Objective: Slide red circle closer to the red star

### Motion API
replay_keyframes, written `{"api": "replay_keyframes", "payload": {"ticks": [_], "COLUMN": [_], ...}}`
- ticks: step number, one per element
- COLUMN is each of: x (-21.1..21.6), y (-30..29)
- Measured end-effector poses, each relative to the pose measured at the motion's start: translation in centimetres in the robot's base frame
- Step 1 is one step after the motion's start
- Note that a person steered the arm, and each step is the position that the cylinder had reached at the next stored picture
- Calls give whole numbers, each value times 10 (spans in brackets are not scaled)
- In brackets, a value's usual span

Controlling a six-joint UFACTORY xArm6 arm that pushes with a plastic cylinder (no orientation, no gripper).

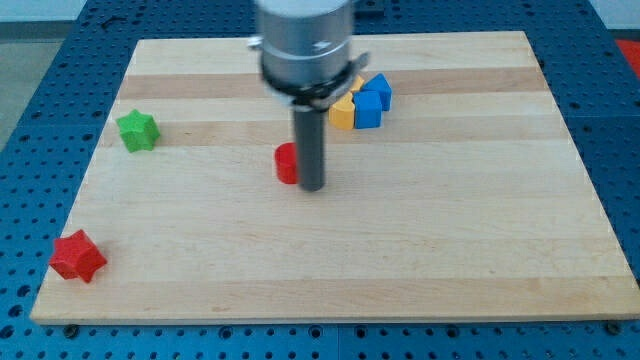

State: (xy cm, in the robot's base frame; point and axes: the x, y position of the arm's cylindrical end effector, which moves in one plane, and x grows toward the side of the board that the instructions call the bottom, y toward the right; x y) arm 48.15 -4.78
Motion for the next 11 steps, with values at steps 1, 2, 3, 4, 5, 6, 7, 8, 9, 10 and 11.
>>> {"api": "replay_keyframes", "payload": {"ticks": [1,2,3,4,5,6,7,8,9,10,11], "x": [8,-18,-52,-71,-70,-39,1,42,57,57,66], "y": [5,60,78,59,20,-12,-25,-50,-72,-88,-118]}}
